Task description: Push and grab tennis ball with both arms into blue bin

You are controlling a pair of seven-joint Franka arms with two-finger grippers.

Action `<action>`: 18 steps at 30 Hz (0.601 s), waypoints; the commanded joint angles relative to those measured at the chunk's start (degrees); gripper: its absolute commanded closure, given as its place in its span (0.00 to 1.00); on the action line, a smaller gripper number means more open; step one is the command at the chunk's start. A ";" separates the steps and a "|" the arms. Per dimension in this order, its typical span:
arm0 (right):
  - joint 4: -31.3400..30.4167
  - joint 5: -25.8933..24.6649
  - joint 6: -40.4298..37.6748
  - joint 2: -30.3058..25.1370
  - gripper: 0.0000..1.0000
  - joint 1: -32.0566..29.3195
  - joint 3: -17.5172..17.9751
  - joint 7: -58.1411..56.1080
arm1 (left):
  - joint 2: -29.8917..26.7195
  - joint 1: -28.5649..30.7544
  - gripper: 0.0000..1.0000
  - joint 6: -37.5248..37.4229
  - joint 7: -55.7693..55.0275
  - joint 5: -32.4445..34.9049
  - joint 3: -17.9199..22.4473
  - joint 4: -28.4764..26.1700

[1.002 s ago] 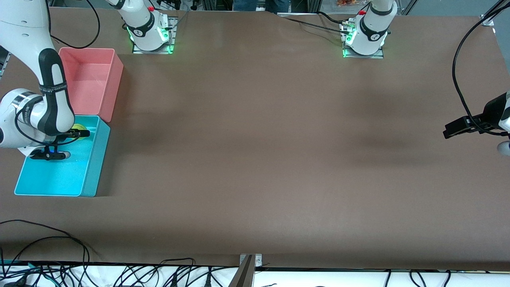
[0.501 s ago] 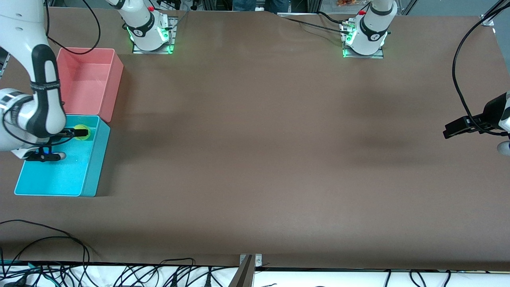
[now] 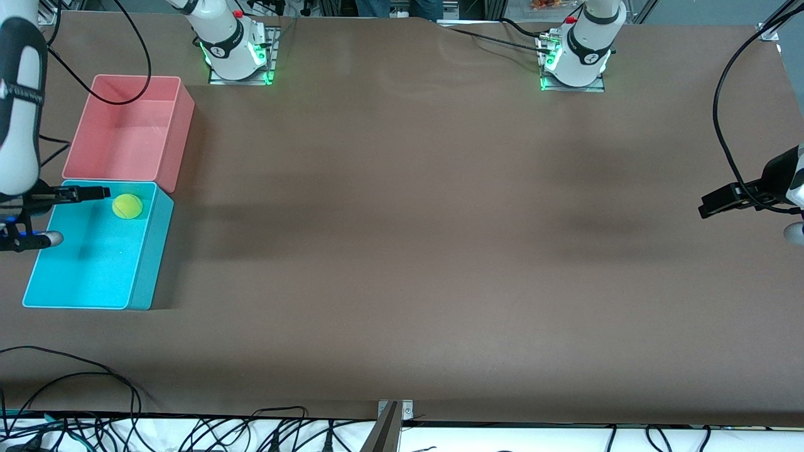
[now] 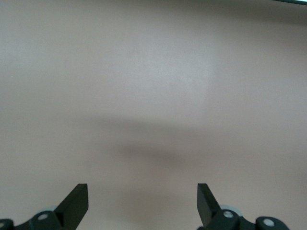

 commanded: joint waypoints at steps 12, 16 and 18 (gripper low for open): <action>3.84 -4.20 -4.53 -6.84 0.00 12.71 -0.07 7.51 | -0.37 0.12 0.00 -1.02 0.99 -0.37 -0.14 0.63; 3.22 -4.38 -4.00 -9.83 0.00 13.86 1.50 8.48 | -0.37 0.21 0.00 -1.02 0.99 -0.37 -0.14 0.63; 2.44 -4.38 -4.00 -11.24 0.00 13.25 3.52 11.02 | -0.37 0.21 0.00 -1.02 0.99 -0.37 -0.14 0.63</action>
